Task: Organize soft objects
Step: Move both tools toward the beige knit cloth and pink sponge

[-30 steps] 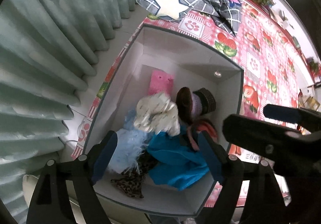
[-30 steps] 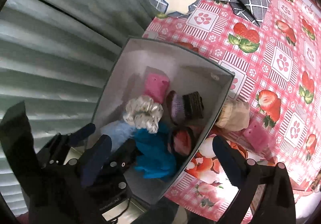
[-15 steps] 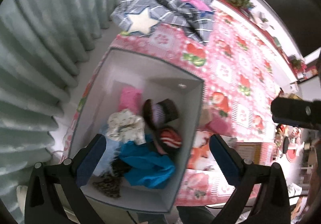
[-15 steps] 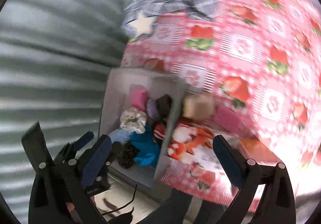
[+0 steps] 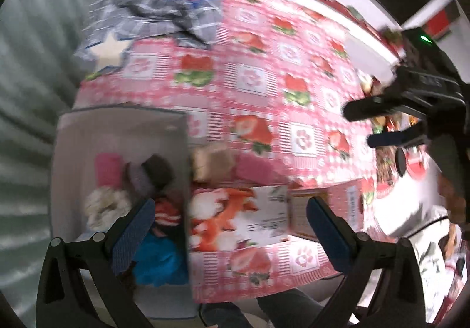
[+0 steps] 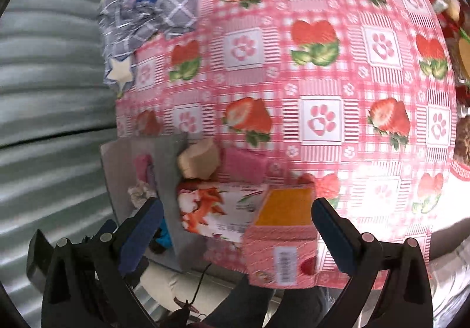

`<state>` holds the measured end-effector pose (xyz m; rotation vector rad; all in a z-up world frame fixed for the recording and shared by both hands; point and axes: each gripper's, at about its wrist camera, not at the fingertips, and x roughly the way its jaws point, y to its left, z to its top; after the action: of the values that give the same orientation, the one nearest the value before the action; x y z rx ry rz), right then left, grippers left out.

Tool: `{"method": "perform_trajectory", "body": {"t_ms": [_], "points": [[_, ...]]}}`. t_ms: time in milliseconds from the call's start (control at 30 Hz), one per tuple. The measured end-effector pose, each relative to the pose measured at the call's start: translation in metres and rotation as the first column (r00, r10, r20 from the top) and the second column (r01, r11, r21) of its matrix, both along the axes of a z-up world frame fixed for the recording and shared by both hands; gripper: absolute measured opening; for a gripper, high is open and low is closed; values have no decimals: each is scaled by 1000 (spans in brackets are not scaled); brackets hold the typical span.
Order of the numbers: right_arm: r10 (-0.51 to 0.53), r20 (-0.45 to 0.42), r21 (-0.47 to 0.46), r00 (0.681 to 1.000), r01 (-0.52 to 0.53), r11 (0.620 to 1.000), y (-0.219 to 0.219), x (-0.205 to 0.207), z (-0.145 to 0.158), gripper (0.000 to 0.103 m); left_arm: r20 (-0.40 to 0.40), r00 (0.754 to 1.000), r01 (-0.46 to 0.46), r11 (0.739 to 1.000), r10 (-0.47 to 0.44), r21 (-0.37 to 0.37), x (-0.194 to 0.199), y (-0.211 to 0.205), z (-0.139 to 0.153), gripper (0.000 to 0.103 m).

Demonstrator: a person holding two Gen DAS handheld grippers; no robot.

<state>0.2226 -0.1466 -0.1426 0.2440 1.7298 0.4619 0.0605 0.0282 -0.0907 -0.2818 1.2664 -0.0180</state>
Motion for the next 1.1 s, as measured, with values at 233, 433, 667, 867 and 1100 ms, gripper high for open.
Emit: {"method": "perform_trajectory", "body": {"t_ms": [233, 433, 667, 867, 1100], "points": [[-44, -61, 30, 997, 46, 998, -38, 14, -30, 102, -232, 972, 51, 999, -47, 8, 69, -40, -51, 103], [-93, -93, 66, 991, 99, 993, -74, 25, -47, 102, -387, 922, 18, 999, -3, 37, 106, -51, -101, 103], [-131, -129, 87, 983, 143, 986, -108, 30, -66, 102, -500, 865, 77, 977, 35, 200, 126, -73, -149, 103], [-154, -148, 96, 977, 169, 981, -128, 30, -76, 102, -564, 817, 56, 957, 122, 286, 125, -71, -178, 103], [-153, -168, 114, 974, 173, 978, -137, 27, -85, 102, -569, 811, -12, 976, 136, 216, 129, -59, -191, 103]]}}
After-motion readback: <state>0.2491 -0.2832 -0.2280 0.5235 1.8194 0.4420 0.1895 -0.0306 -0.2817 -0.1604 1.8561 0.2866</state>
